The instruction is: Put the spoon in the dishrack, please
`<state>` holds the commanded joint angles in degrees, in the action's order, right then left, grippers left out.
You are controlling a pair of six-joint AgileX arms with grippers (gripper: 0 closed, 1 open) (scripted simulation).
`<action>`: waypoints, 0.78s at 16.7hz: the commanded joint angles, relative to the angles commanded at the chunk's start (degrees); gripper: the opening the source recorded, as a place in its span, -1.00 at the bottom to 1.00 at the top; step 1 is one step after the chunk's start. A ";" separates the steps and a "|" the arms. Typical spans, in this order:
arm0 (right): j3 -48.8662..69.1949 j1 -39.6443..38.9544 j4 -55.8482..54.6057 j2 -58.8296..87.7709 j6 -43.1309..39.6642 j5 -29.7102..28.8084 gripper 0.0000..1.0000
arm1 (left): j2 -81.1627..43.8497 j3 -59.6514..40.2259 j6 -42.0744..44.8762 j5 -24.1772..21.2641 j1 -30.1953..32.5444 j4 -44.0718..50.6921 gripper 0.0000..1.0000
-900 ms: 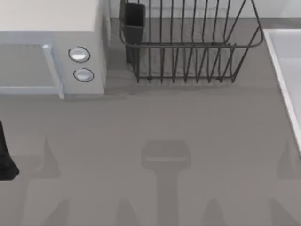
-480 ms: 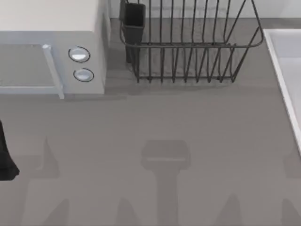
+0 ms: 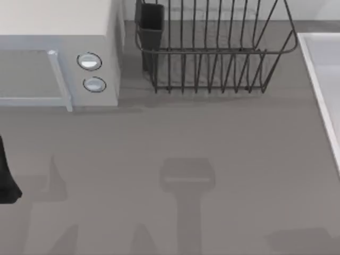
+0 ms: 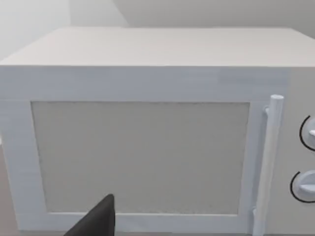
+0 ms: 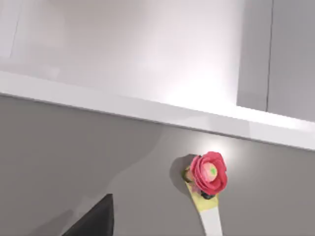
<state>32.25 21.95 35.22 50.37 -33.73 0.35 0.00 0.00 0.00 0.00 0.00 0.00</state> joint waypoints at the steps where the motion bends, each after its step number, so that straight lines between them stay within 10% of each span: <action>1: 3.10 2.18 3.45 5.39 -3.26 0.01 1.00 | 0.00 0.00 0.00 0.00 0.00 0.00 1.00; 13: 23.50 16.02 24.48 35.50 -23.78 -0.08 1.00 | 0.00 0.00 0.00 0.00 0.00 0.00 1.00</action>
<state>55.74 37.97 59.70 85.86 -57.52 0.26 0.00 0.00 0.00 0.00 0.00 0.00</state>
